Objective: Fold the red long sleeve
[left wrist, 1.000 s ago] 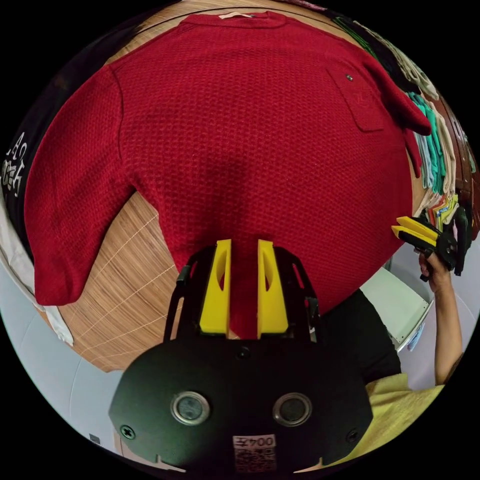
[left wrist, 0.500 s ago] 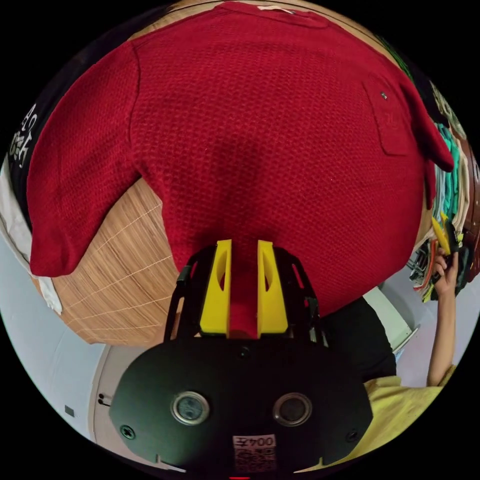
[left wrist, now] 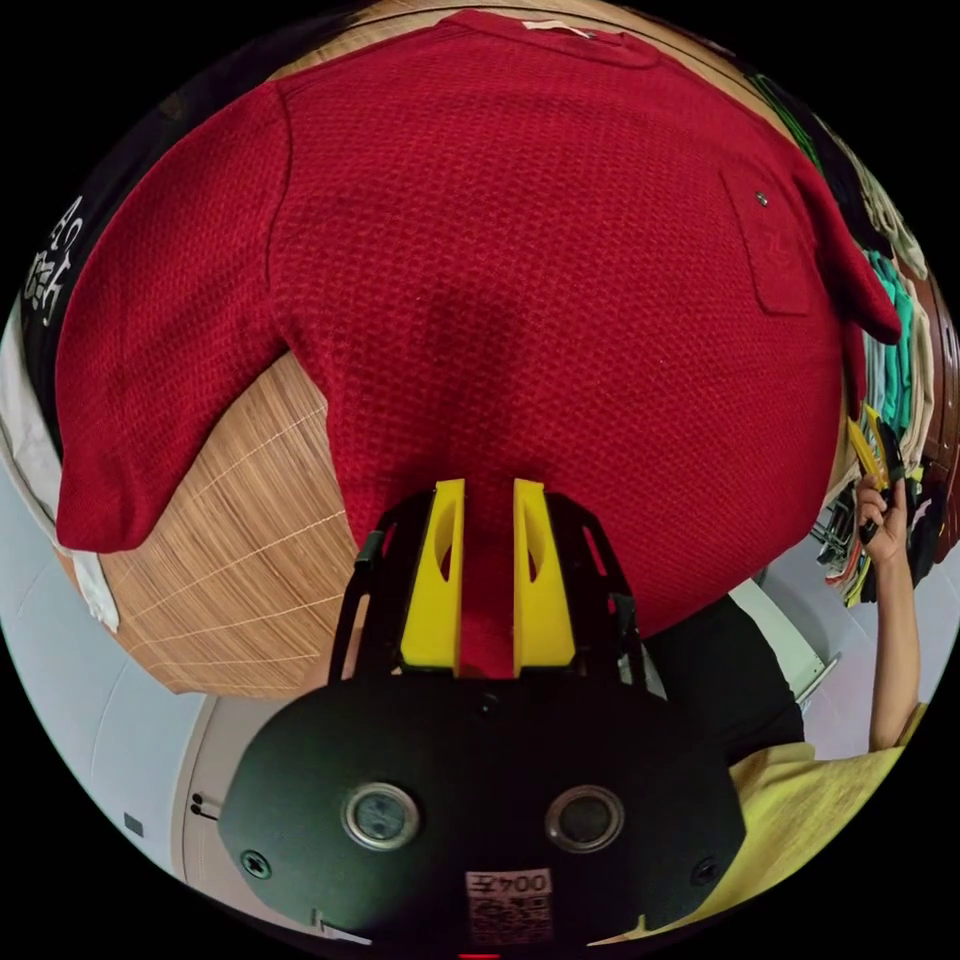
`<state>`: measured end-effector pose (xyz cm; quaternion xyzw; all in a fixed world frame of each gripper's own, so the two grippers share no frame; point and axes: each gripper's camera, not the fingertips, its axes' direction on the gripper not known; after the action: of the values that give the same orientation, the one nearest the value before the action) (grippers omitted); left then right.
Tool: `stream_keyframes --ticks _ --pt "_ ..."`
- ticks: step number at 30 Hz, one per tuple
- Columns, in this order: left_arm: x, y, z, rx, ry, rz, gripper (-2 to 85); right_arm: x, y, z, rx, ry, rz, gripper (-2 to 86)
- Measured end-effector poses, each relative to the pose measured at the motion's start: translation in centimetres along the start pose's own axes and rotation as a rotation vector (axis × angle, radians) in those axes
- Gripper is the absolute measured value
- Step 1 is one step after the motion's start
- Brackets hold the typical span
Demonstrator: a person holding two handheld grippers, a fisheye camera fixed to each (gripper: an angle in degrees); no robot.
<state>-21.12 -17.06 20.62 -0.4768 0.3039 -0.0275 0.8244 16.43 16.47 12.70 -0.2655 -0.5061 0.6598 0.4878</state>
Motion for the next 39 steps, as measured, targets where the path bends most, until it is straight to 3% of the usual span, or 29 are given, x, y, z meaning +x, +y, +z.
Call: stream_keyframes --ticks 13,16,21,24,32,35,39 --pt "-2.6 0.4 2.6 0.015 0.059 -0.02 6.9 1.6 3.5 -4.9 0.138 -0.238 0.203 12.4" --pt "-3.1 0.2 3.3 0.006 0.066 -0.012 6.8 2.6 5.1 -4.8 0.18 -0.32 0.294 9.7" --pt "-3.8 0.1 4.5 0.003 0.067 -0.018 6.8 1.5 7.8 -5.4 0.266 -0.279 0.297 2.5" --pt "-4.1 0.1 5.3 0.007 0.062 -0.021 6.8 -2.9 9.1 -6.8 0.282 -0.166 0.14 1.2" --pt "-6.3 0.7 7.6 0.046 0.114 -0.039 6.6 -24.1 13.9 -10.3 0.326 0.454 -0.703 1.2" --pt "-7.4 1.2 8.5 0.069 0.154 -0.071 6.4 -28.5 15.5 -12.6 0.411 0.574 -0.91 1.2" --pt "-8.3 1.3 9.5 0.079 0.173 -0.074 5.9 -29.4 14.5 -14.7 0.424 0.67 -0.96 1.5"
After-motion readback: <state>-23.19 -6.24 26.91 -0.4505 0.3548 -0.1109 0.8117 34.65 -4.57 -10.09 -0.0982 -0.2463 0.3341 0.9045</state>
